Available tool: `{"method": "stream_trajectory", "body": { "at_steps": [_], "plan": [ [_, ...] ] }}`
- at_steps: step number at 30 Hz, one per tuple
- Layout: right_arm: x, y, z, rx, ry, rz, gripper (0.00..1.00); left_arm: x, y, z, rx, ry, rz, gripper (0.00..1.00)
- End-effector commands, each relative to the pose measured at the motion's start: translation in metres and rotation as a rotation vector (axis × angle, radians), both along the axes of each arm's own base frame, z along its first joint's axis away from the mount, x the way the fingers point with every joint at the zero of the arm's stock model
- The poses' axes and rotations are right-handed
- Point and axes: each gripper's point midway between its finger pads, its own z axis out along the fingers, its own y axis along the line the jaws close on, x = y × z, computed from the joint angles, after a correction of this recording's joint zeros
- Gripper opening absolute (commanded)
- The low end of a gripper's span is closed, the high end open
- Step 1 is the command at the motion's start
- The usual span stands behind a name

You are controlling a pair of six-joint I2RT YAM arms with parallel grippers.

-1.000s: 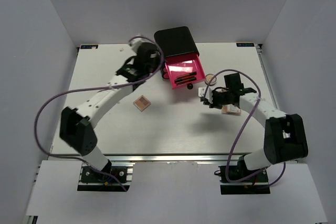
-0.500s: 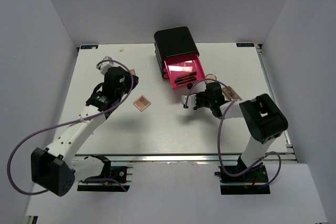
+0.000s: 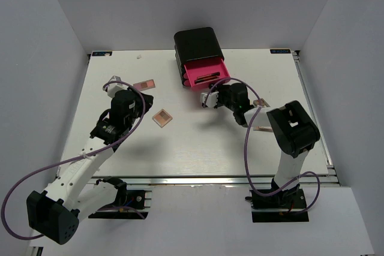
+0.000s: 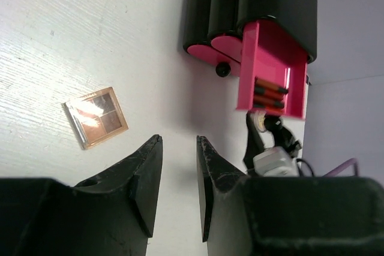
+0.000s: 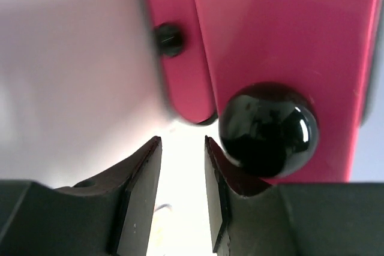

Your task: Organize the makeup

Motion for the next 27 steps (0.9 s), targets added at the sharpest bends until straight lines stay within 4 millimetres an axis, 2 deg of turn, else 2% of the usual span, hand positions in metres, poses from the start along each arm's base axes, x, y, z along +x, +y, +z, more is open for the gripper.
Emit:
{"method": "stream_trajectory", "body": {
  "at_steps": [1, 2, 3, 4, 6, 8, 10, 11, 13, 14, 15, 16, 17, 19, 21, 23, 25, 26, 27],
  "plan": [
    [0.030, 0.017, 0.075, 0.079, -0.132, -0.010, 0.40, -0.001, 0.002, -0.001, -0.014, -0.012, 0.005, 0.40],
    [0.032, 0.019, 0.076, 0.071, -0.123, -0.007, 0.40, 0.000, 0.001, -0.002, -0.016, -0.009, 0.002, 0.40],
    [0.032, 0.020, 0.066, 0.046, -0.076, -0.001, 0.40, 0.000, 0.000, -0.002, -0.016, -0.010, 0.000, 0.40],
    [0.036, 0.026, 0.075, 0.050, -0.078, 0.012, 0.40, 0.000, -0.001, -0.003, -0.015, -0.007, -0.005, 0.40],
    [0.036, 0.028, 0.068, 0.033, -0.019, 0.020, 0.38, 0.001, -0.001, -0.006, -0.009, -0.001, -0.008, 0.40],
    [0.044, 0.034, 0.073, 0.051, -0.018, 0.009, 0.38, 0.002, -0.002, -0.007, -0.008, 0.001, -0.012, 0.40],
    [0.051, 0.036, 0.065, 0.062, 0.015, -0.013, 0.38, 0.001, -0.003, -0.011, -0.006, 0.007, -0.018, 0.41],
    [0.058, 0.041, 0.076, 0.083, 0.000, -0.018, 0.39, 0.002, -0.004, -0.012, -0.009, 0.011, -0.021, 0.41],
    [0.067, 0.044, 0.068, 0.095, 0.029, -0.039, 0.40, 0.001, -0.006, -0.016, -0.010, 0.016, -0.028, 0.41],
    [0.074, 0.047, 0.078, 0.113, 0.013, -0.044, 0.40, 0.001, -0.007, -0.017, -0.014, 0.022, -0.033, 0.41],
    [0.078, 0.050, 0.074, 0.115, 0.022, -0.051, 0.41, 0.001, -0.008, -0.019, -0.014, 0.024, -0.038, 0.41],
    [0.080, 0.050, 0.073, 0.121, 0.033, -0.063, 0.41, 0.001, -0.009, -0.021, -0.014, 0.029, -0.042, 0.45],
    [0.085, 0.053, 0.082, 0.135, 0.019, -0.065, 0.42, 0.000, -0.011, -0.023, -0.017, 0.033, -0.052, 0.47],
    [0.089, 0.053, 0.080, 0.149, 0.029, -0.082, 0.46, 0.001, -0.013, -0.024, -0.026, 0.028, -0.063, 0.53],
    [0.091, 0.053, 0.079, 0.154, 0.035, -0.092, 0.57, 0.001, -0.018, -0.026, -0.051, 0.017, -0.083, 0.56],
    [0.092, 0.051, 0.077, 0.163, 0.046, -0.105, 0.61, 0.000, -0.022, -0.033, -0.072, 0.023, -0.093, 0.58],
    [0.084, 0.052, 0.080, 0.180, 0.066, -0.087, 0.59, 0.003, -0.030, -0.032, -0.102, 0.008, -0.120, 0.59],
    [0.078, 0.053, 0.081, 0.198, 0.086, -0.079, 0.52, 0.003, -0.033, -0.037, -0.119, 0.016, -0.129, 0.57],
    [0.066, 0.050, 0.086, 0.207, 0.111, -0.067, 0.48, 0.006, -0.041, -0.030, -0.150, -0.017, -0.159, 0.54]
  ]
}}
